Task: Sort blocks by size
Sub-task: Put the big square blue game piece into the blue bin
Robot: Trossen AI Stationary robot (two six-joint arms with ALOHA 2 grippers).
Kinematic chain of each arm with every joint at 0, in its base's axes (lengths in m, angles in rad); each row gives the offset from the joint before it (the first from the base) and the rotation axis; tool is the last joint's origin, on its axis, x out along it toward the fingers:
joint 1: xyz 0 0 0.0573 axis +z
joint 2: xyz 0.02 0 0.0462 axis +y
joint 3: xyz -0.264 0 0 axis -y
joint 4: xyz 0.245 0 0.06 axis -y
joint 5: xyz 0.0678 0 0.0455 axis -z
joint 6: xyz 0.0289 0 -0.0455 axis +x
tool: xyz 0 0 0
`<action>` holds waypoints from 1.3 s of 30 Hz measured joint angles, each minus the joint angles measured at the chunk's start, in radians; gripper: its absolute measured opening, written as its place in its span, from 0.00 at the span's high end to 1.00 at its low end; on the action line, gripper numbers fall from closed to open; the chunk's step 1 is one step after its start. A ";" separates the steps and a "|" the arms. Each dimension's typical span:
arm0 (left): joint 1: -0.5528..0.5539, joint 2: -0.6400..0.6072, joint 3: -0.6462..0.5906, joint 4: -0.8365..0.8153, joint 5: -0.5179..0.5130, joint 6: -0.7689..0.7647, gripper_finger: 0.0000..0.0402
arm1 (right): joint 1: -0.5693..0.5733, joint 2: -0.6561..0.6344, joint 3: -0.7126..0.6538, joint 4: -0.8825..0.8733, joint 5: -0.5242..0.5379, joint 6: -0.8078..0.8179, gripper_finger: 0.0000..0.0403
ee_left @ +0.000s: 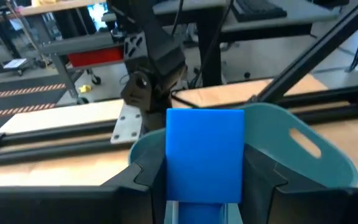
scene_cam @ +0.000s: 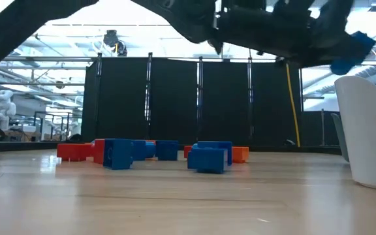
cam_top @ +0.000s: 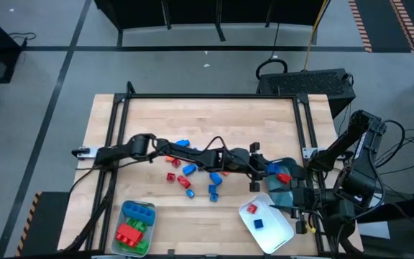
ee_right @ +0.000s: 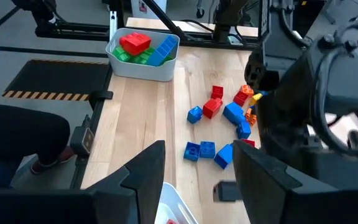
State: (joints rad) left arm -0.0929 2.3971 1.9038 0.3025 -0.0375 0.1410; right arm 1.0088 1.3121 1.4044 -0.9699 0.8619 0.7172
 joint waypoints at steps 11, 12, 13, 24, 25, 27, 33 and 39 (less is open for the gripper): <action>0.014 0.054 0.113 0.013 -0.018 -0.015 0.66 | 0.000 0.000 0.000 0.000 -0.001 0.000 0.58; 0.021 0.054 0.114 0.028 -0.019 -0.030 0.66 | 0.000 0.000 0.000 0.000 -0.001 0.000 0.58; 0.027 0.054 0.114 0.042 -0.019 -0.045 0.65 | 0.000 0.000 0.000 0.000 0.000 0.000 0.58; 0.032 0.054 0.114 0.054 0.088 -0.082 0.48 | 0.000 0.000 0.000 0.000 -0.004 0.003 0.58; 0.030 0.054 0.114 0.049 0.089 -0.082 0.47 | 0.000 0.000 0.000 0.000 -0.004 0.003 0.58; 0.026 0.054 0.114 0.018 0.089 -0.082 0.47 | 0.000 0.000 0.000 0.000 -0.004 0.004 0.58; 0.009 -0.073 0.114 -0.414 0.073 0.034 0.47 | 0.001 0.000 0.000 0.000 -0.030 0.042 0.58; -0.012 -0.182 0.058 -0.932 0.009 0.101 0.47 | 0.001 -0.001 0.000 0.000 -0.058 0.060 0.58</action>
State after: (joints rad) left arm -0.1046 2.2155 1.9617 -0.6298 -0.0280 0.2419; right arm 1.0100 1.3113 1.4044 -0.9699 0.8043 0.7771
